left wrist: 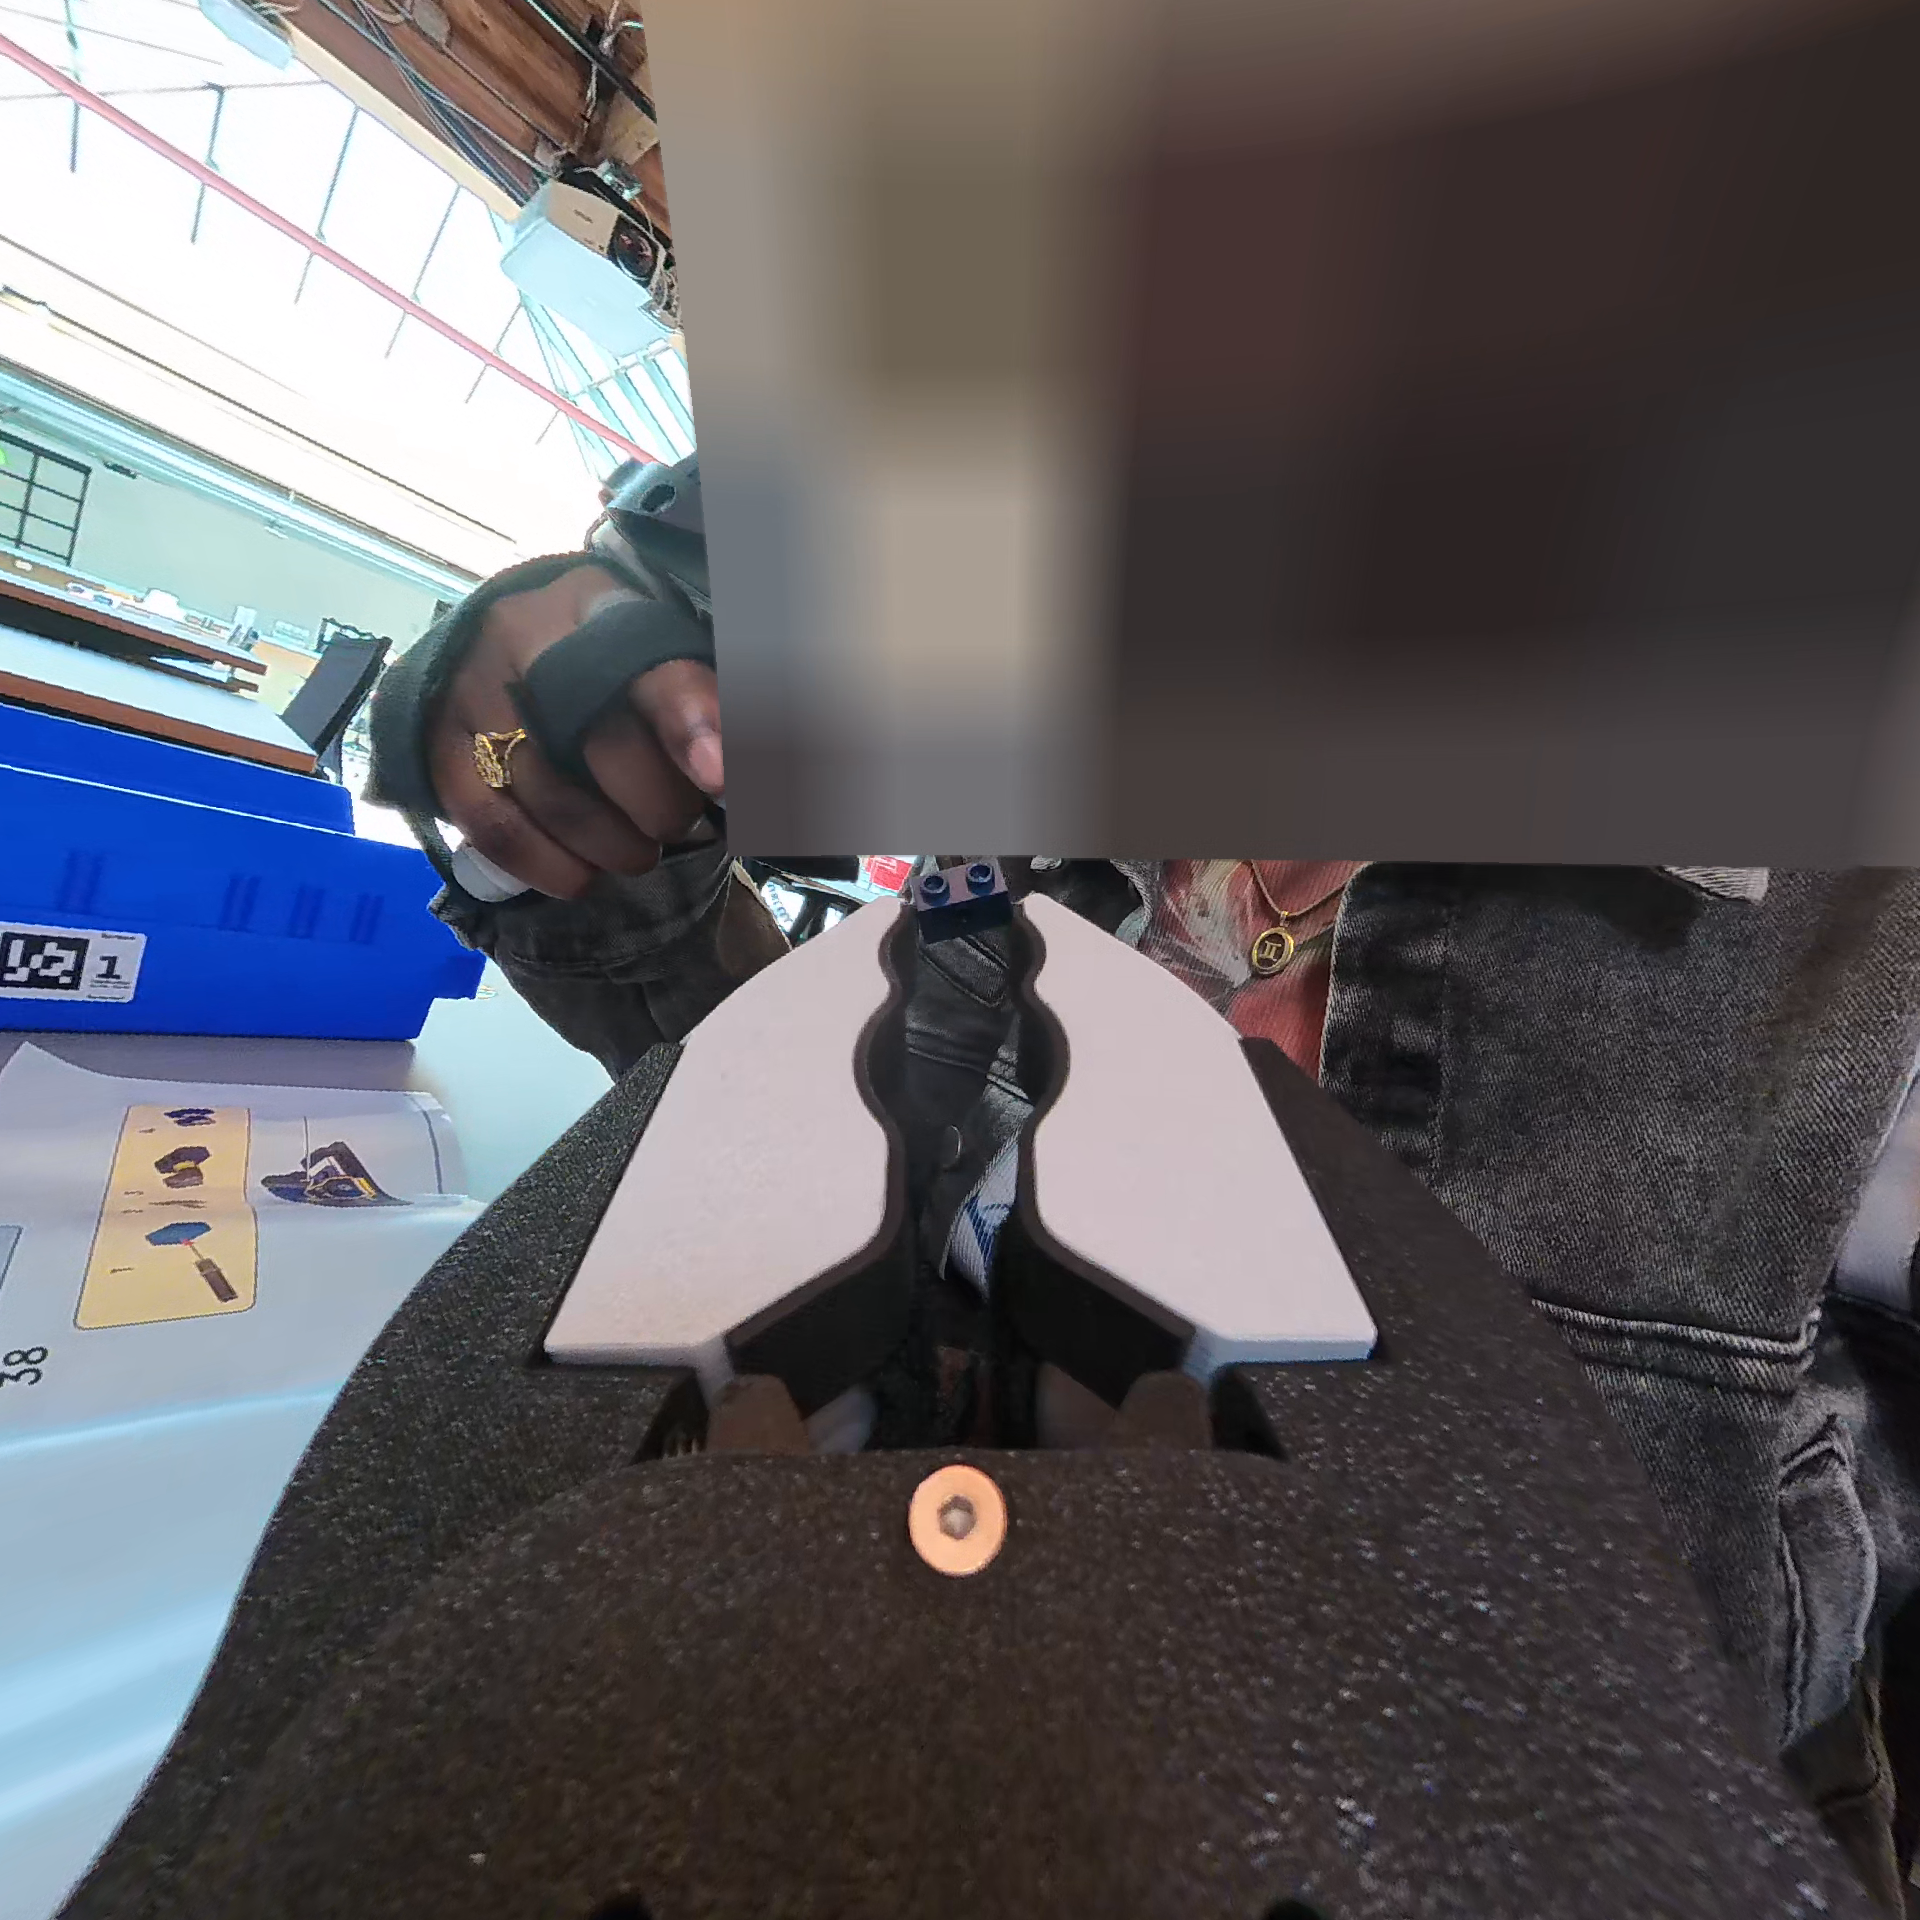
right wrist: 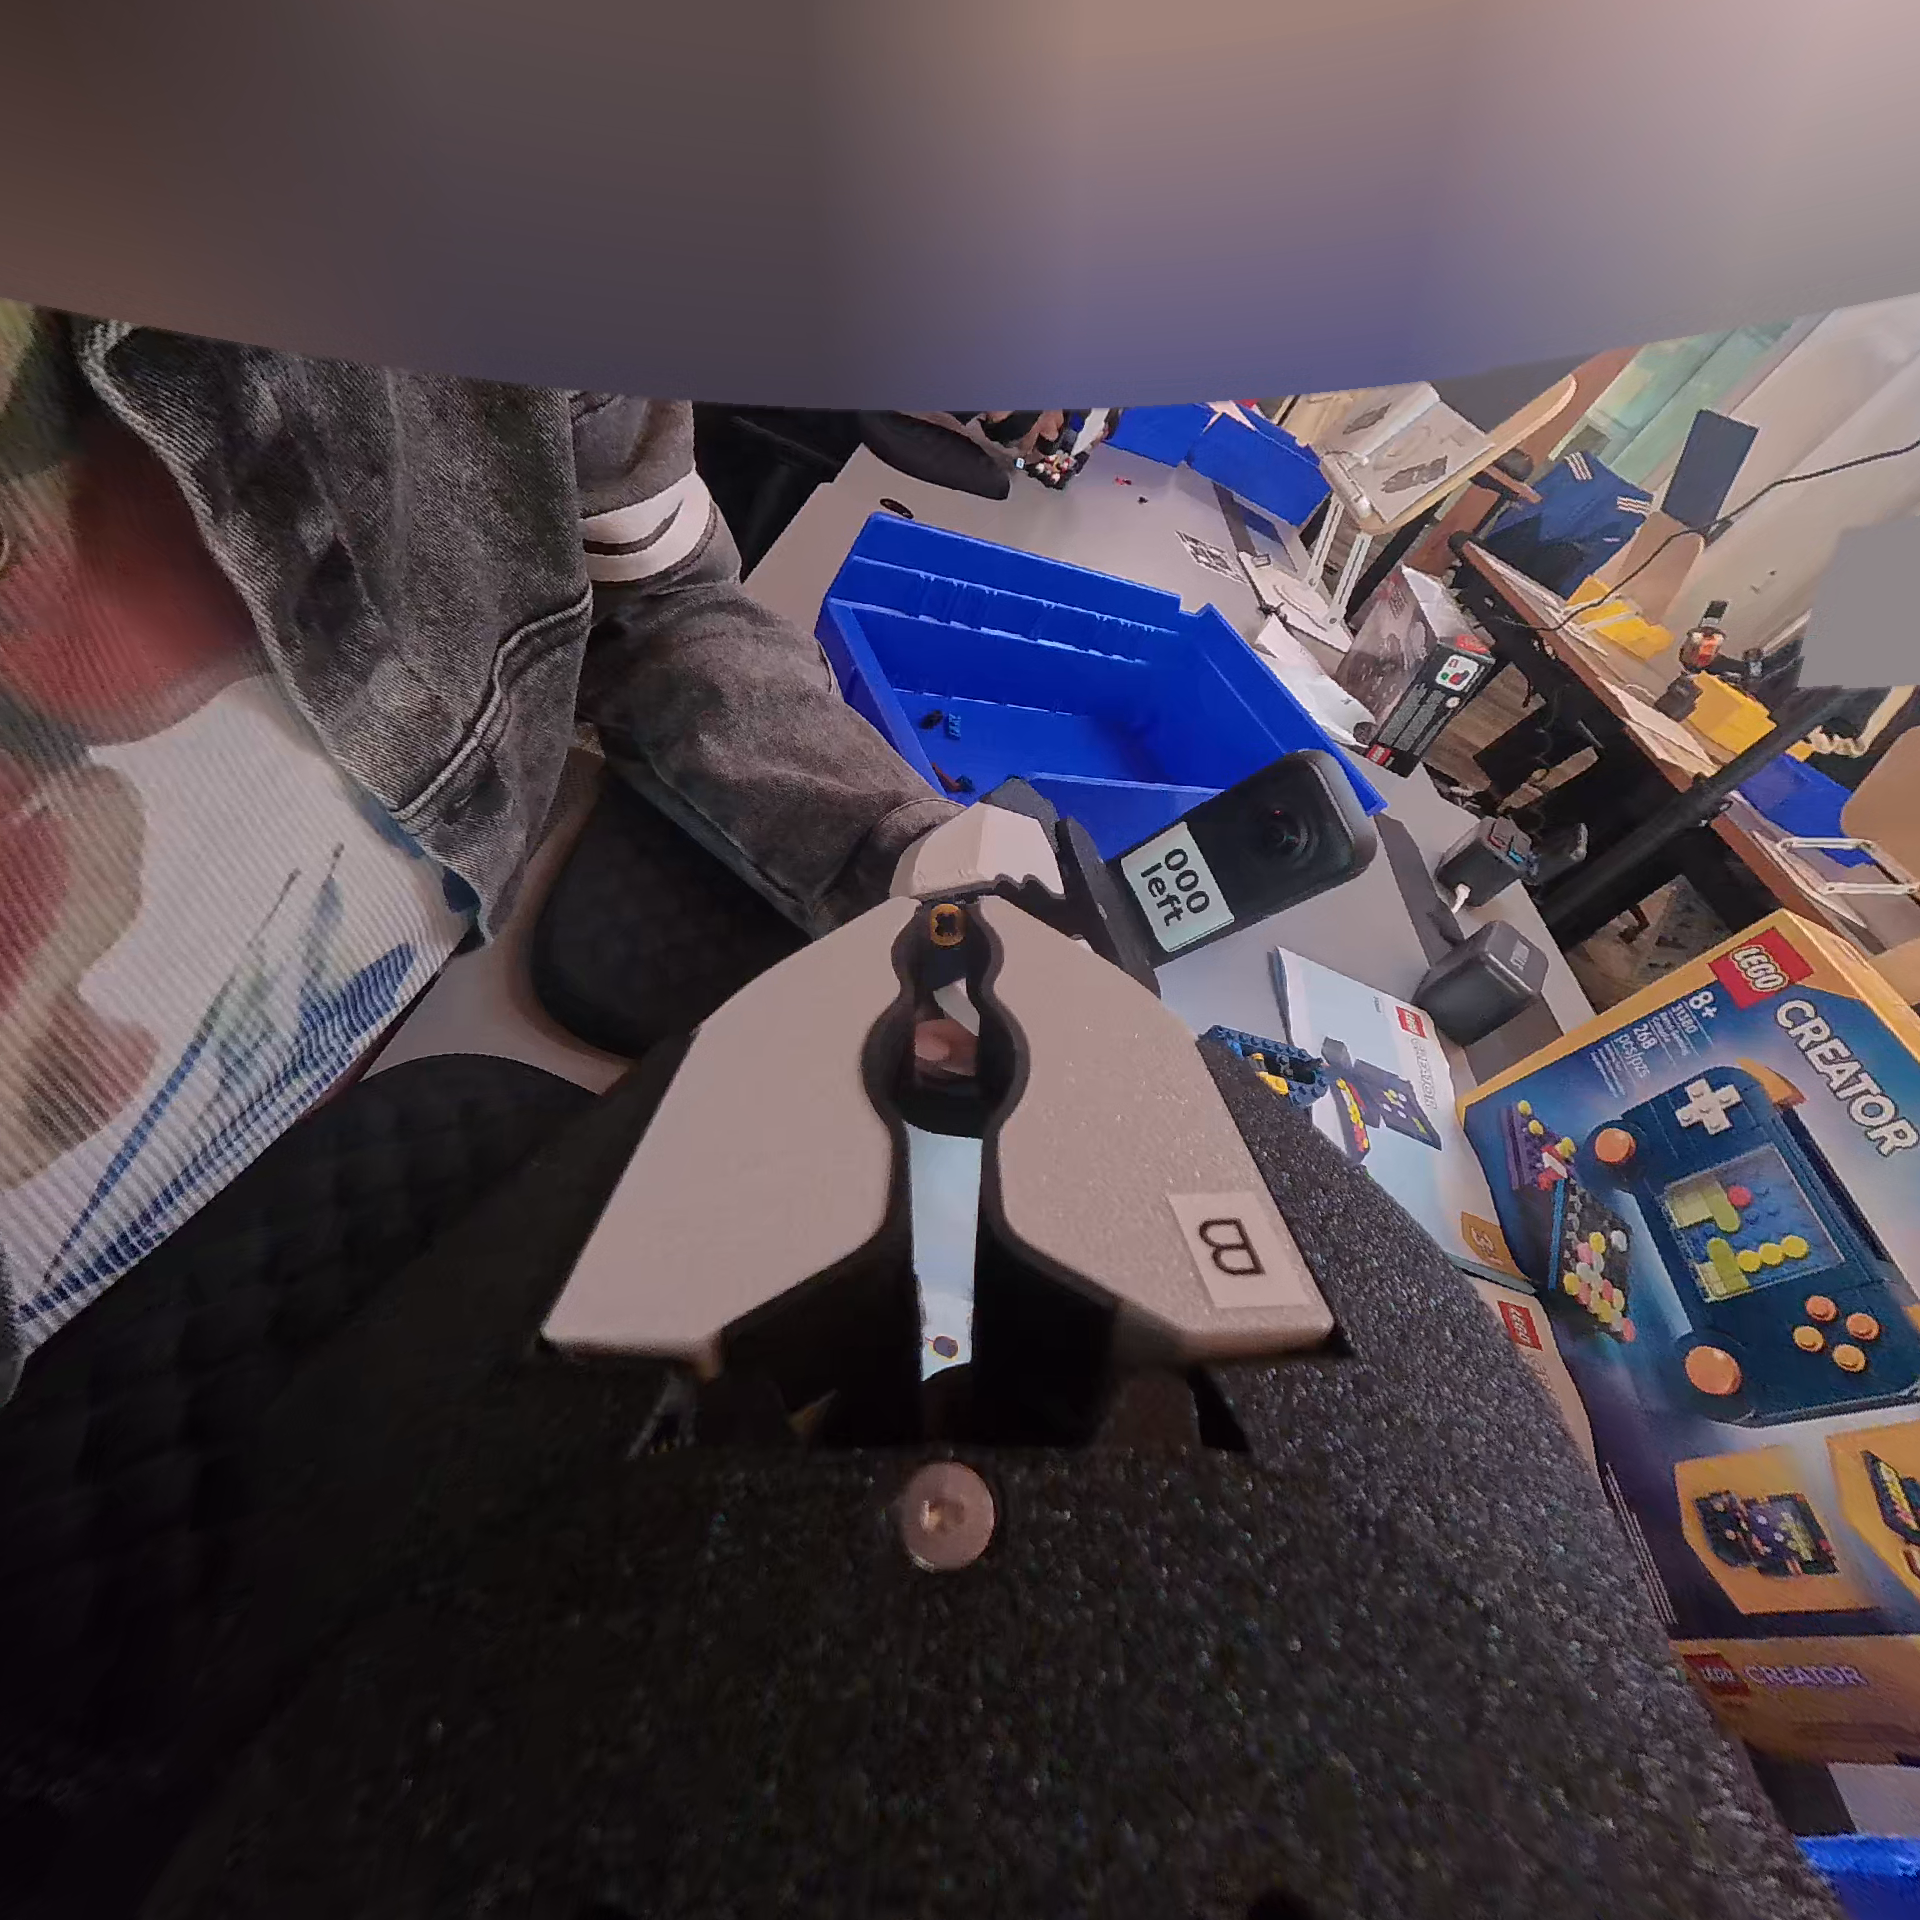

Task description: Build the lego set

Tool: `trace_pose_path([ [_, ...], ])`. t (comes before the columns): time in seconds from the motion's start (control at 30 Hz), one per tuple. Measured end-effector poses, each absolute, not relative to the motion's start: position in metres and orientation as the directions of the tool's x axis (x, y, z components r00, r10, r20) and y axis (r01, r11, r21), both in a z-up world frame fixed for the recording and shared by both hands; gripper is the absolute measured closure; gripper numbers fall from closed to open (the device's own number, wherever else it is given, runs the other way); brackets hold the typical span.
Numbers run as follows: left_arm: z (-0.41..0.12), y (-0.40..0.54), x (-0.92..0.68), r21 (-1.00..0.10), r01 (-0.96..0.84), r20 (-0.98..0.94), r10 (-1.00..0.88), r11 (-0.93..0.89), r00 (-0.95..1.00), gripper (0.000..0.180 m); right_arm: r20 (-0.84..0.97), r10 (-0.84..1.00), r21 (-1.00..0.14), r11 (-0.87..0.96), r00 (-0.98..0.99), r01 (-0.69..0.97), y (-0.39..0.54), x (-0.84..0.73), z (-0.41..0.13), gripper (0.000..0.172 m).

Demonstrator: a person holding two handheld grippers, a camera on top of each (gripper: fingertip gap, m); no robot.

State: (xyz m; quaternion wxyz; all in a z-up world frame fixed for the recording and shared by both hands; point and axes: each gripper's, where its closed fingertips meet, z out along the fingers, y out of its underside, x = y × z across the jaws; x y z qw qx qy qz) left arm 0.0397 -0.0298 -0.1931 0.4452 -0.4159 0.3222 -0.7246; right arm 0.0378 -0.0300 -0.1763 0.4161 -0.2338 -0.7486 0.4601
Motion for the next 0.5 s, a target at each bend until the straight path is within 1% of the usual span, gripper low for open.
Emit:
trace_pose_path([
  [0.5, -0.1904, -0.0339, 0.0391, -0.830, 0.385, 0.307, -0.907, -0.404, -0.290, 0.164, 0.429, 0.724, -0.874, 0.484, -0.540, -0.045, -0.0324, 0.0383, -0.1756, 0.166],
])
